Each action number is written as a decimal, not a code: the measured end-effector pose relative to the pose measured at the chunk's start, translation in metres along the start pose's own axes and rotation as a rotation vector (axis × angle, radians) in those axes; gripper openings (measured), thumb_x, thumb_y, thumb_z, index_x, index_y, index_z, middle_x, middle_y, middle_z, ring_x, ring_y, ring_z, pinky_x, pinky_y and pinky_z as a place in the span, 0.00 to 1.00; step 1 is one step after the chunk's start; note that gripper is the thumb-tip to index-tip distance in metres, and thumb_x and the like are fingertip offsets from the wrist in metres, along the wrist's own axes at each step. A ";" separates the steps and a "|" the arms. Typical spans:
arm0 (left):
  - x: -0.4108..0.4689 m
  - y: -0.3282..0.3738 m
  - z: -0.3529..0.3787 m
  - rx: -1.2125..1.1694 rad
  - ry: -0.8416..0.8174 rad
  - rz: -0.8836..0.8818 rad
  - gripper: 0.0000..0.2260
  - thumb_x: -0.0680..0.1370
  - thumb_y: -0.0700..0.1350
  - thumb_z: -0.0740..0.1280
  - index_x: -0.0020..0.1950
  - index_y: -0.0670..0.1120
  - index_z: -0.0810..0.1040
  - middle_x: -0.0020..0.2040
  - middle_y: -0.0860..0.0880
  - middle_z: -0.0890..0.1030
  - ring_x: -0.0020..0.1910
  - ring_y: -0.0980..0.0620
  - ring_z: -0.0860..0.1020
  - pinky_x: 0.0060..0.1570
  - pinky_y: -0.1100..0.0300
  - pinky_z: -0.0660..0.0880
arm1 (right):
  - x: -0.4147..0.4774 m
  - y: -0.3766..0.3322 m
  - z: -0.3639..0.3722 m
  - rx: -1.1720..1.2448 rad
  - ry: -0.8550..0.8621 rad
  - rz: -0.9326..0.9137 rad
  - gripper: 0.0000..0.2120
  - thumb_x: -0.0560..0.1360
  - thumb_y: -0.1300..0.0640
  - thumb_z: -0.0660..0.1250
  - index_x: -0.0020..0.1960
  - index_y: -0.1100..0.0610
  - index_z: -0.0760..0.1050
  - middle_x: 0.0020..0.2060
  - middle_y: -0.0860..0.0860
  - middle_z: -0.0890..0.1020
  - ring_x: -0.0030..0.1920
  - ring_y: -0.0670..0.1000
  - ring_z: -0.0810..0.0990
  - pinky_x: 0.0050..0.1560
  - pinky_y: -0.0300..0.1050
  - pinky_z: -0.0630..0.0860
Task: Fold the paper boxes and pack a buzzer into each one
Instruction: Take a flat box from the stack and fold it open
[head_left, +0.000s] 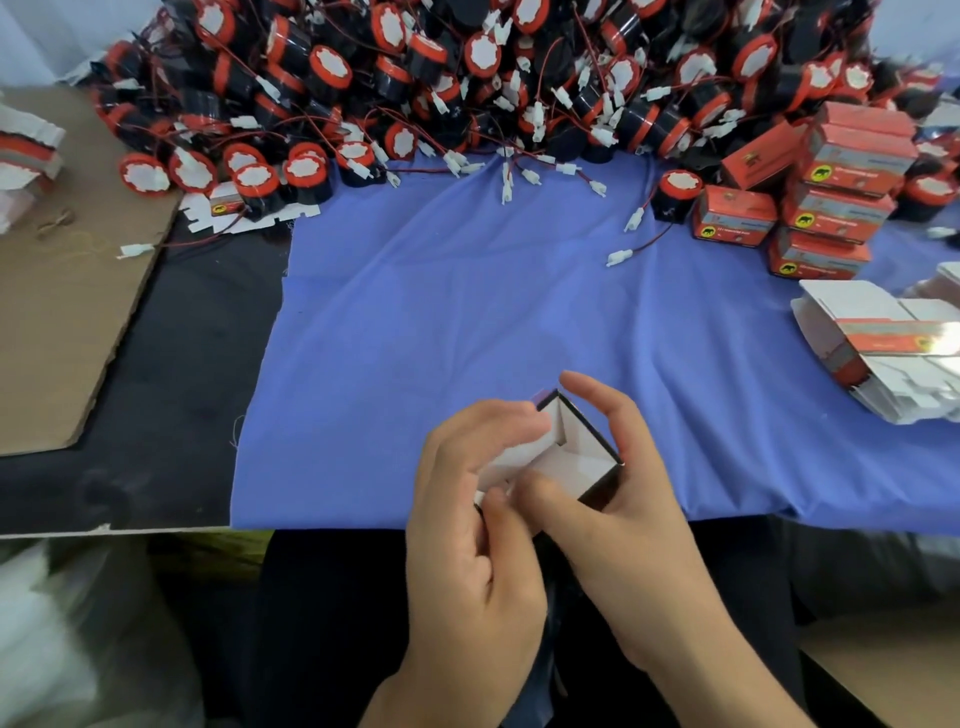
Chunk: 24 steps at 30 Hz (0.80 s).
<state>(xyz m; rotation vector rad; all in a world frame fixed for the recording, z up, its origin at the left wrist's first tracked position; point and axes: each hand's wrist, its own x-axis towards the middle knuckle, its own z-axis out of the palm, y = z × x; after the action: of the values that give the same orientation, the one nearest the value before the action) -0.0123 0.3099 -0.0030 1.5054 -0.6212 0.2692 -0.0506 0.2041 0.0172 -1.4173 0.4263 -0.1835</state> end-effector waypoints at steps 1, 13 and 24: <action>0.000 0.001 0.001 0.024 0.001 0.027 0.36 0.71 0.20 0.56 0.64 0.57 0.76 0.63 0.50 0.77 0.66 0.45 0.77 0.61 0.62 0.74 | -0.001 0.001 0.001 0.001 0.017 -0.009 0.32 0.72 0.65 0.72 0.63 0.32 0.73 0.47 0.51 0.88 0.45 0.52 0.88 0.41 0.40 0.82; 0.005 0.008 -0.006 0.025 -0.163 -0.025 0.27 0.80 0.29 0.57 0.73 0.54 0.71 0.71 0.52 0.75 0.68 0.39 0.75 0.64 0.47 0.75 | 0.002 0.005 -0.004 0.464 -0.127 0.000 0.36 0.68 0.61 0.76 0.72 0.40 0.72 0.66 0.58 0.81 0.63 0.58 0.81 0.64 0.55 0.79; 0.017 0.019 -0.029 0.127 -0.416 -0.278 0.32 0.72 0.57 0.77 0.72 0.62 0.68 0.71 0.59 0.72 0.72 0.54 0.72 0.62 0.57 0.76 | 0.000 -0.009 -0.016 0.268 -0.119 -0.112 0.37 0.69 0.35 0.77 0.73 0.29 0.65 0.54 0.49 0.85 0.55 0.49 0.83 0.56 0.42 0.79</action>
<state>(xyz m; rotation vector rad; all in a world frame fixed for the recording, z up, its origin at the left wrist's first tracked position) -0.0018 0.3357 0.0237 1.7657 -0.7204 -0.2297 -0.0560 0.1885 0.0247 -1.1820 0.2151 -0.2364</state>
